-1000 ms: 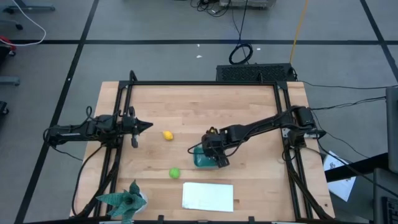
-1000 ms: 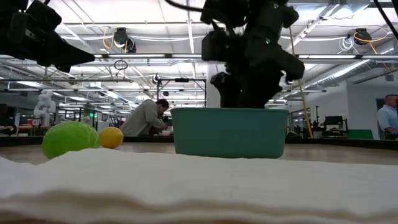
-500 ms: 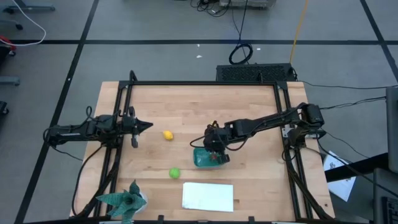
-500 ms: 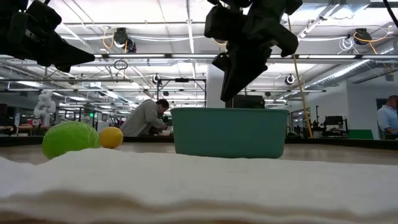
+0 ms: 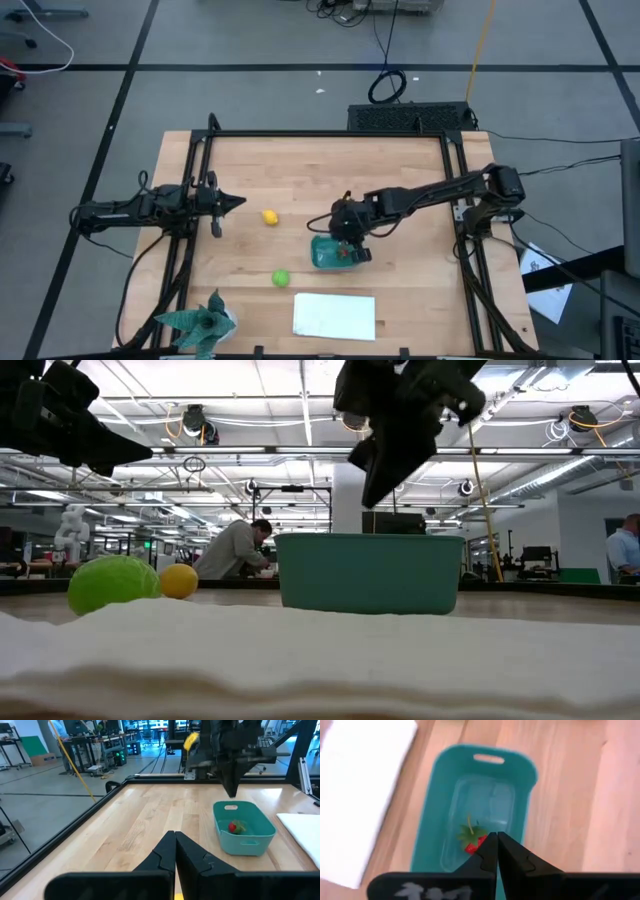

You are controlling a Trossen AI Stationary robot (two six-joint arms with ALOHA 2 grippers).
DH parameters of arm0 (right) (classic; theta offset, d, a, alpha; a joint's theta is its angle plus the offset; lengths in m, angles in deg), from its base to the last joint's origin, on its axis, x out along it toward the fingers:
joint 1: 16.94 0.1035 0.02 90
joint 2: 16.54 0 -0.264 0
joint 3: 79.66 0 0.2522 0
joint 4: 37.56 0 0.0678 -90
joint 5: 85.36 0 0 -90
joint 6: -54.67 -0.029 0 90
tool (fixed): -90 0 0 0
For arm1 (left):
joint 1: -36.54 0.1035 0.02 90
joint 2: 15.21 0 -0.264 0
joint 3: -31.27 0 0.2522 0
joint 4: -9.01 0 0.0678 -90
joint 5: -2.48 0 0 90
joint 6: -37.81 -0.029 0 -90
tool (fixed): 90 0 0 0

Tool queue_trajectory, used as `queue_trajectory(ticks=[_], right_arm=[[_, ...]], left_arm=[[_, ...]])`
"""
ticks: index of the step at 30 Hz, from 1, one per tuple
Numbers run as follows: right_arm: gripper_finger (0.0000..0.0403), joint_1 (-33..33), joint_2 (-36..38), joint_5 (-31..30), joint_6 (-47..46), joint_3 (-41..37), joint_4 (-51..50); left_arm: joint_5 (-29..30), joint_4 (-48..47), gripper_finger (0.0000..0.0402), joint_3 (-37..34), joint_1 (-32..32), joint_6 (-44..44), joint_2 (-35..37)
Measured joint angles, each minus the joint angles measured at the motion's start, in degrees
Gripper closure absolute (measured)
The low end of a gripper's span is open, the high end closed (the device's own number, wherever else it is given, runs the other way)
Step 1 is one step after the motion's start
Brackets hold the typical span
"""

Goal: Pick and placing Produce into tupperware
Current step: Put the lemon into the green bin

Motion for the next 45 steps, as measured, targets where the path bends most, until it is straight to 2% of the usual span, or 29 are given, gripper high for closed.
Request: queue_trajectory(ticks=[7, 20, 33, 38, 45], right_arm=[[0.0402, -1.2, 6.4, 0.2, -1.4, 0.1, -1.0], [0.0403, -2.0, 8.3, 0.2, -1.4, 0.1, -0.5], [0.0403, -5.2, 17.2, 0.1, -0.1, -0.3, 0.3], [0.0403, -7.0, 23.7, 0.1, -1.4, -5.5, 5.4], [0.0403, -10.0, 36.0, 0.1, -3.7, -18.9, 15.5]], left_arm=[[0.0, 0.0, 0.0396, 0.0, 0.0, 0.0, 0.0], [0.1, 0.0, 0.0396, 0.0, 0.0, -0.2, 0.0], [0.0, -0.1, 0.0396, 0.0, 0.0, -0.3, 0.0], [0.1, -0.2, 0.0396, 0.0, 0.0, -0.4, 0.0], [0.1, -0.2, 0.0396, 0.0, 0.0, -0.5, 0.0]])
